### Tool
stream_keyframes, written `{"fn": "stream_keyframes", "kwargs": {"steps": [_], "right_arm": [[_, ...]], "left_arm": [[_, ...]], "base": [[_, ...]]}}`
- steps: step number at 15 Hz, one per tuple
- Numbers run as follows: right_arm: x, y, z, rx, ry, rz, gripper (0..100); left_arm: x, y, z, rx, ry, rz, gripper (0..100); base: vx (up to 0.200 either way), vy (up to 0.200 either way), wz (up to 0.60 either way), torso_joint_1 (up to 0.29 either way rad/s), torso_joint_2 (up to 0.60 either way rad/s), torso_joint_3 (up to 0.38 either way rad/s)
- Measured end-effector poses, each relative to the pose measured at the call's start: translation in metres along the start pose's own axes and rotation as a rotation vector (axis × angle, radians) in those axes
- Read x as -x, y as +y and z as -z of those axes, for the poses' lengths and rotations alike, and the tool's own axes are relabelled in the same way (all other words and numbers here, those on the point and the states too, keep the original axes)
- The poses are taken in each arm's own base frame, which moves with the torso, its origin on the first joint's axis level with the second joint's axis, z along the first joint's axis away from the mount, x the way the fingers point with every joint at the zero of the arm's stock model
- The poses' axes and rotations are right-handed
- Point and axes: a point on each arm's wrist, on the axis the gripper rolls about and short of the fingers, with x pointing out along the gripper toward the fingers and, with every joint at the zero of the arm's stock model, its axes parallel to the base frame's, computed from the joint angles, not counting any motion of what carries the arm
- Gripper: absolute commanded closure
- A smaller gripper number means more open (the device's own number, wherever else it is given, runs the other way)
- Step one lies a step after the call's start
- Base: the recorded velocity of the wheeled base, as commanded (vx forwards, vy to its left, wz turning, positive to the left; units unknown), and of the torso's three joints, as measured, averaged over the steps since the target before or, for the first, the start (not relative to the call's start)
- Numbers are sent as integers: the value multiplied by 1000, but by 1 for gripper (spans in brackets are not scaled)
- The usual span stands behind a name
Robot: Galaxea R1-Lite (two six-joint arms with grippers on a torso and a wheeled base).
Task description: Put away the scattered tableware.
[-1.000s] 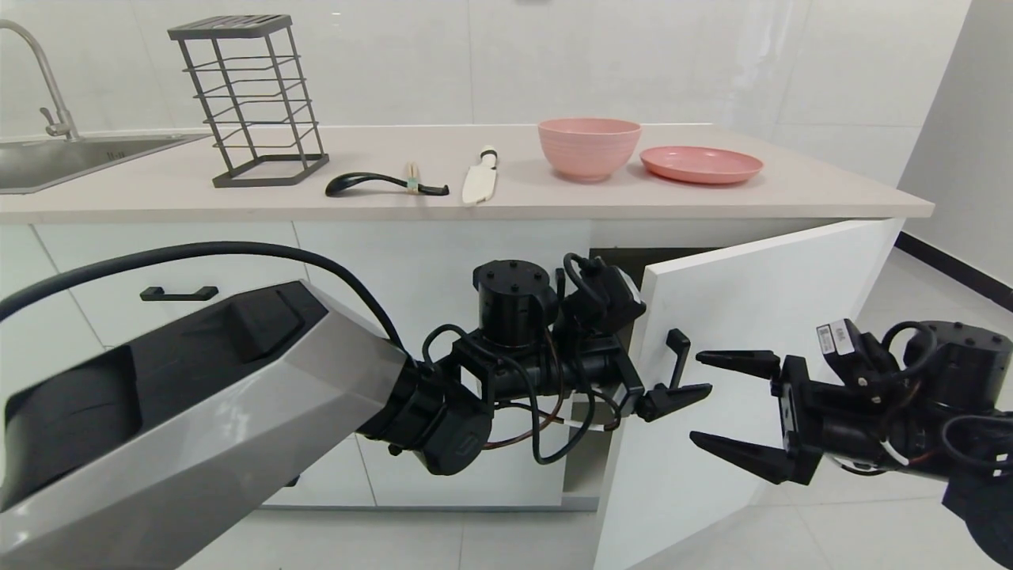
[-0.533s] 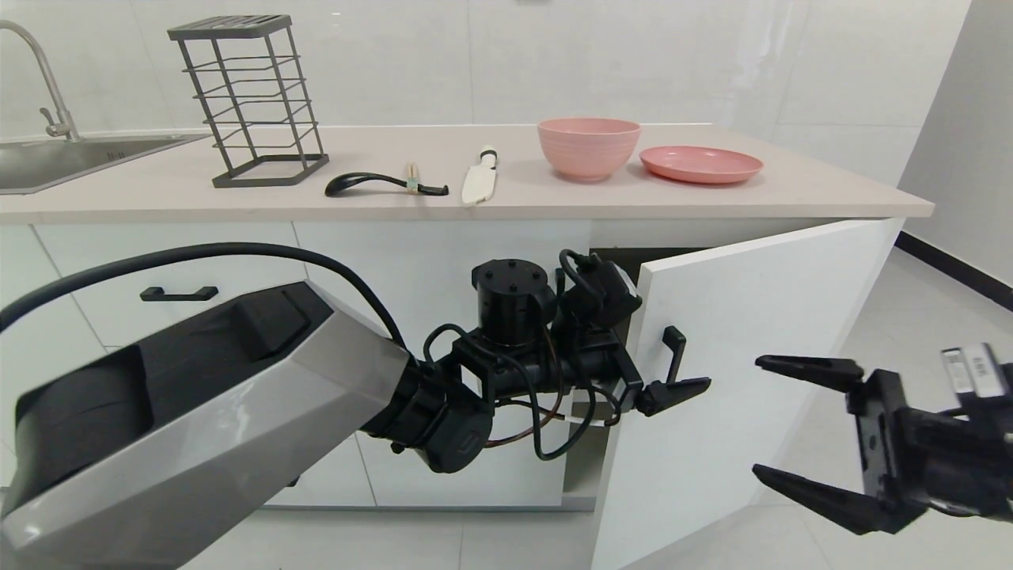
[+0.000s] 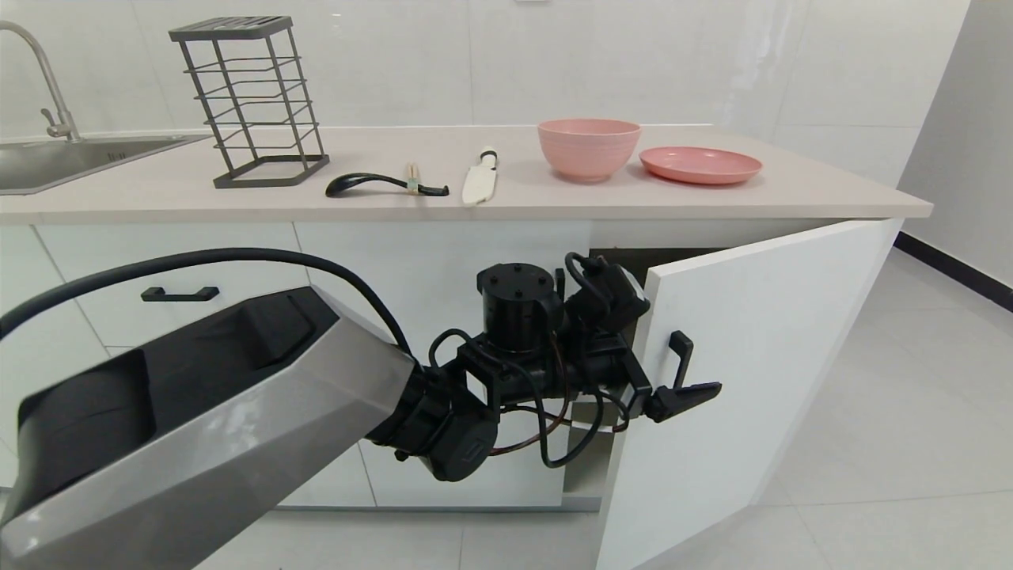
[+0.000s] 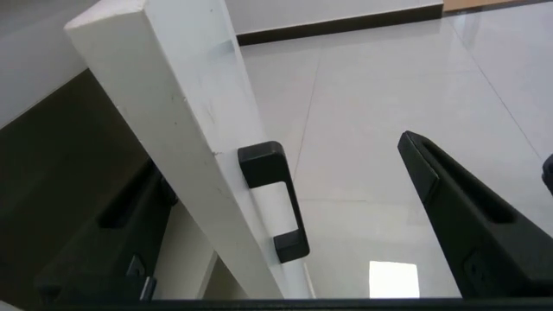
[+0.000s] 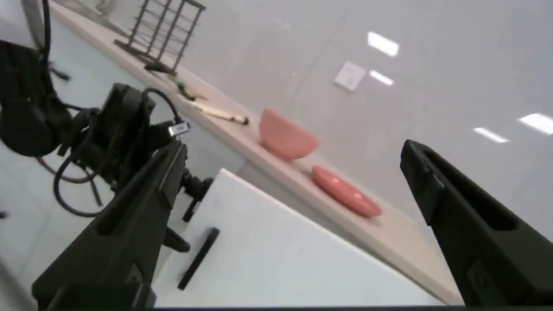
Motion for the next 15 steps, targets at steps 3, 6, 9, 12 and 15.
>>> {"fn": "stream_keyframes", "kwargs": {"steps": [3, 6, 9, 12, 15], "right_arm": [[15, 29, -25, 105, -68, -69, 0], [29, 41, -11, -30, -167, -320, 0], [48, 60, 3, -127, -168, -421, 0], [66, 77, 15, -121, -152, -361, 0], [71, 81, 15, -92, -170, -350, 0]], "left_arm": [[-7, -10, -3, 18, -7, 24, 0], [-11, -17, -3, 30, -11, 34, 0], [-18, -28, -2, 33, -11, 54, 0], [-58, -83, -6, 72, -57, 186, 0], [-96, -127, -13, 100, -134, 266, 0]], "base": [[0, 0, 0, 0, 0, 0], [0, 0, 0, 0, 0, 0], [0, 0, 0, 0, 0, 0], [0, 0, 0, 0, 0, 0], [0, 0, 0, 0, 0, 0]]}}
